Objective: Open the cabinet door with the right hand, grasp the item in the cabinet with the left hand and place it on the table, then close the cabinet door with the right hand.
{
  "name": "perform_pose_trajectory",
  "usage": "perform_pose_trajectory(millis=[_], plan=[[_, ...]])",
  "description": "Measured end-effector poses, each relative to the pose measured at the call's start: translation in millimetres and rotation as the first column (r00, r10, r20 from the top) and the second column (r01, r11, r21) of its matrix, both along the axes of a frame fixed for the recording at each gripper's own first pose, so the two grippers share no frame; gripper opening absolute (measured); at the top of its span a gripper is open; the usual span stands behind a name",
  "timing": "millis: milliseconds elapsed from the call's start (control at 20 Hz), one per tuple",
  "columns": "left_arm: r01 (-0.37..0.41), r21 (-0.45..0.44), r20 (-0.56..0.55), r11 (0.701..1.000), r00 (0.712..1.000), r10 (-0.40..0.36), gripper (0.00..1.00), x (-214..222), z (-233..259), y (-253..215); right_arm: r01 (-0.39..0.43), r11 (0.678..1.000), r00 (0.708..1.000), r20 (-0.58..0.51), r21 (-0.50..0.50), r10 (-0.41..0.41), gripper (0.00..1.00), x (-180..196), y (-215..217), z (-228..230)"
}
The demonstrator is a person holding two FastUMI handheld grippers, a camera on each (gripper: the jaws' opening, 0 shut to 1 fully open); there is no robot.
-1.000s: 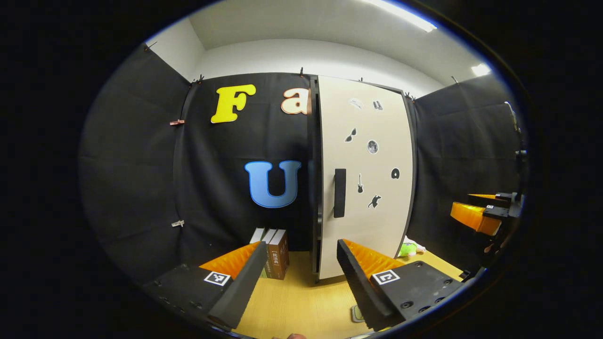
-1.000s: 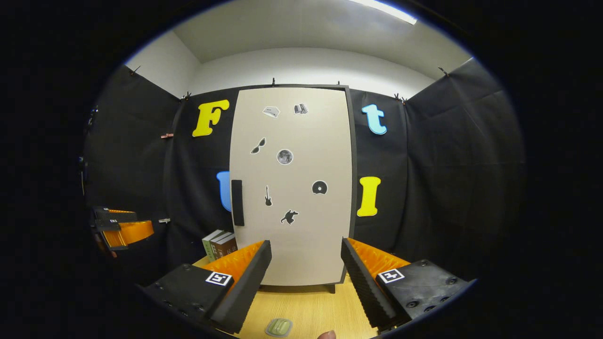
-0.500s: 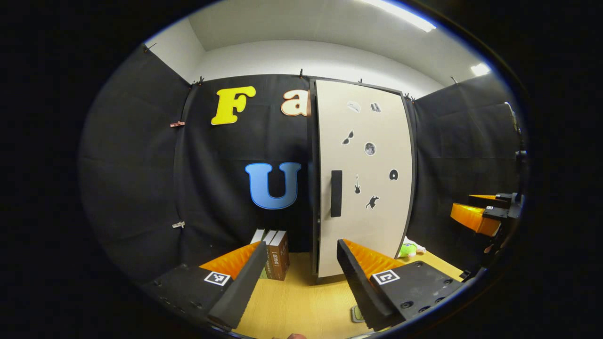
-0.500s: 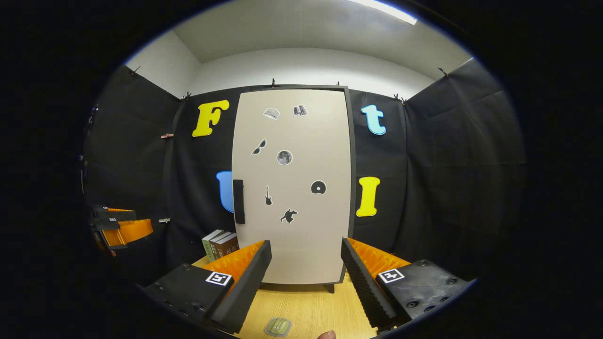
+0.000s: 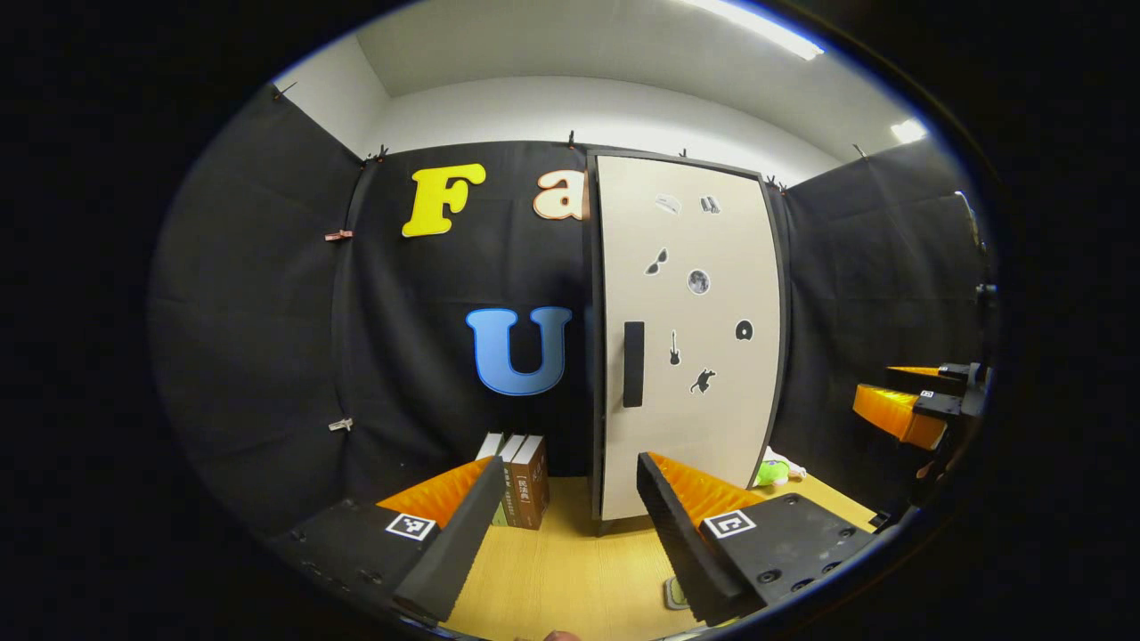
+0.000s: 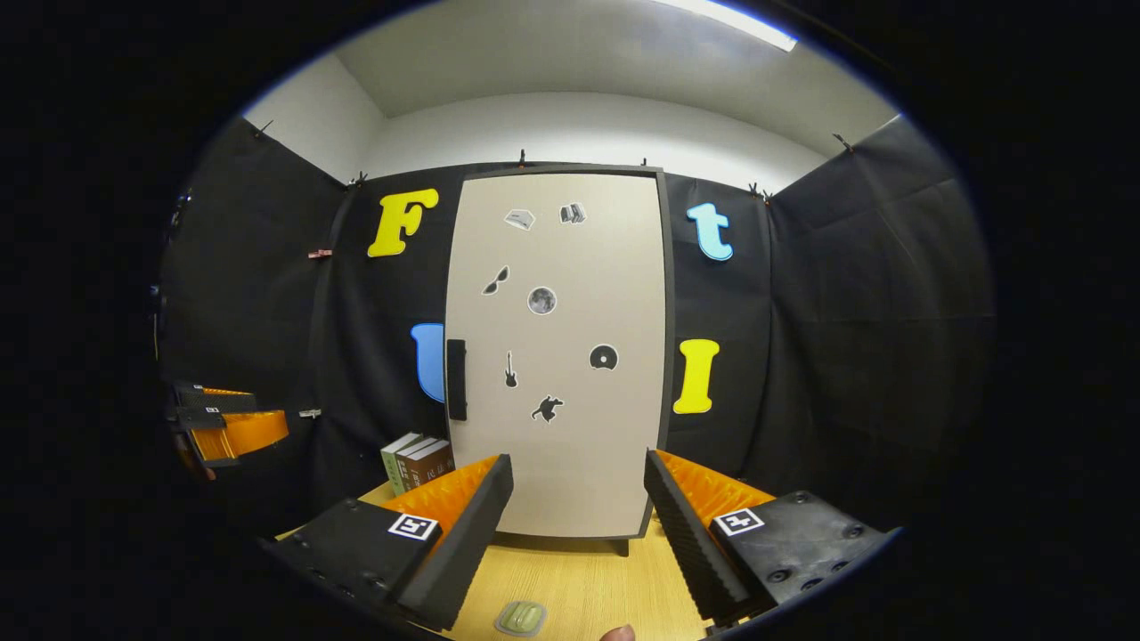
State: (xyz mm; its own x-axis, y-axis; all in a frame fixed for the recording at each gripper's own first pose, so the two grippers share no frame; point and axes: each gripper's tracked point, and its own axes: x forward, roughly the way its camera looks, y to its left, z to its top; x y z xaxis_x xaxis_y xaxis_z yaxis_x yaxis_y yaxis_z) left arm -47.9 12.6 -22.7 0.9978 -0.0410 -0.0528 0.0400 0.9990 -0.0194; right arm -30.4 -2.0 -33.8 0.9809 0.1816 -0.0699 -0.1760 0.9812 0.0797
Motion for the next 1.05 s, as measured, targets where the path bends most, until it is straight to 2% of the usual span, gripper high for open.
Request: perform_pose_trajectory(millis=[1050], plan=[[-0.009, 0.004, -0.004, 1.000, 1.000, 0.009, 0.93, 10.1, -2.0, -1.9, 0.001, 1.000, 1.000, -0.005, 0.007, -0.001, 0.97, 3.9, 2.1, -2.6]])
